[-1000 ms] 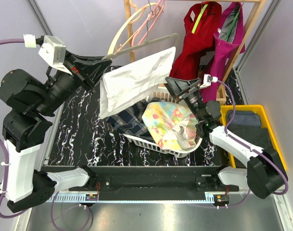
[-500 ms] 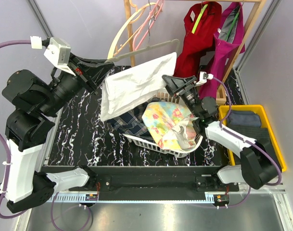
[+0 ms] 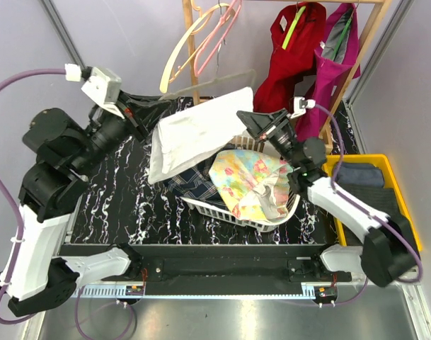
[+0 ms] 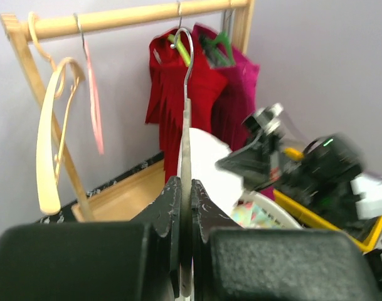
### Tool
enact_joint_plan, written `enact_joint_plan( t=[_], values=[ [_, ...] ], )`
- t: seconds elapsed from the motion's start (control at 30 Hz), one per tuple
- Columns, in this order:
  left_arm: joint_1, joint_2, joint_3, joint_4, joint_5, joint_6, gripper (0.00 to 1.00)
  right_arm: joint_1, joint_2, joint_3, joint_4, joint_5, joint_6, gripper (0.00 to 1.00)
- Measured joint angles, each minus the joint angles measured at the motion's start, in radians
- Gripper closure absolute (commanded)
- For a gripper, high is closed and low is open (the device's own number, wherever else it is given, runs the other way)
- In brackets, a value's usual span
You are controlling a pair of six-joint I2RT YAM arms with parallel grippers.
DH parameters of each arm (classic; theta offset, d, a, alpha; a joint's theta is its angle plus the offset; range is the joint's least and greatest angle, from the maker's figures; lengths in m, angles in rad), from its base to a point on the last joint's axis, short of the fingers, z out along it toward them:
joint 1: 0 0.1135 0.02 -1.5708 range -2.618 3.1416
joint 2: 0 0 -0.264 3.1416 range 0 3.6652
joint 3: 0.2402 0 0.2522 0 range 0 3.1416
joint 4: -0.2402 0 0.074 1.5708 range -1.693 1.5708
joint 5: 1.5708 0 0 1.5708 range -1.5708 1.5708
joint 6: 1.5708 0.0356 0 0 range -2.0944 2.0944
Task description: Remove the skirt from the hanger
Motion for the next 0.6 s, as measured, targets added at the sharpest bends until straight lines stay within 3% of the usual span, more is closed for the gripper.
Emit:
enact_joint_plan(
  t=[0.17,0.3,0.4,0.6],
  values=[
    [-0.003,-0.027,-0.123,0.025,-0.017,0.036,1.00,-0.001,-0.140,0.226,-0.223,-0.086,-0.034,1.00],
    [-0.007,-0.025,-0.181,0.081,-0.017,0.046,1.00,-0.002,-0.148,0.623,-0.412,-0.162,-0.067,1.00],
    [-0.007,-0.023,-0.192,0.110,-0.022,0.056,1.00,-0.002,-0.148,0.820,-0.466,-0.204,-0.069,1.00],
    [-0.005,-0.025,-0.204,0.123,-0.062,0.084,1.00,-0.002,-0.166,0.995,-0.518,-0.253,-0.066,1.00]
  ],
)
